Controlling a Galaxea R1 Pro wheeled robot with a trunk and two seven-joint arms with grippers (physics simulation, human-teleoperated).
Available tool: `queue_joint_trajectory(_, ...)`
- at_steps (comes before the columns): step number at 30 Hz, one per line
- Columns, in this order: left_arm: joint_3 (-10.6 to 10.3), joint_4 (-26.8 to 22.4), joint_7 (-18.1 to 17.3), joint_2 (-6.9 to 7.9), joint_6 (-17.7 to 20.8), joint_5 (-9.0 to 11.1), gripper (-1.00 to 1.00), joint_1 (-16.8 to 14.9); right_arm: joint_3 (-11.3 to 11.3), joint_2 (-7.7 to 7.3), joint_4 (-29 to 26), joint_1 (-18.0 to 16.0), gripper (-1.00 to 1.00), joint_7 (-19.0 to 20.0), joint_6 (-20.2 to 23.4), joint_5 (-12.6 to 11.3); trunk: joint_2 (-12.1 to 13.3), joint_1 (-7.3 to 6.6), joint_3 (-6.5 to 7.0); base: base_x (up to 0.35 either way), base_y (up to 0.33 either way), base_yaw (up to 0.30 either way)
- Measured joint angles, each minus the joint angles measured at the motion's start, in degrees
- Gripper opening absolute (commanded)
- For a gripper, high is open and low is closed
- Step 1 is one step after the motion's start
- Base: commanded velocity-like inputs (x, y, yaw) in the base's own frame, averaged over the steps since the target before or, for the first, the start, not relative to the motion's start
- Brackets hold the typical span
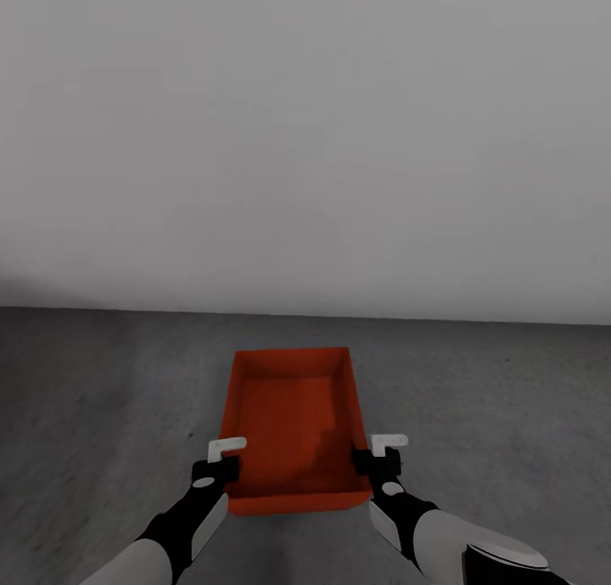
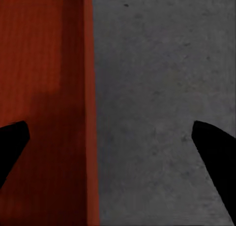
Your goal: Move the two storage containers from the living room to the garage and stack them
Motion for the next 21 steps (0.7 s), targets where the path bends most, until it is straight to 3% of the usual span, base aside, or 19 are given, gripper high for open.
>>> queue_joint_trajectory(21, -0.15, -0.33, 0.18, -0.1, -0.38, -0.17, 1.0, 0.0, -0.09, -0.1, 0.0, 0.0, 1.0, 0.23, -0.02, -0.03, 0.0, 0.0, 0.0, 0.0, 0.0, 0.0)
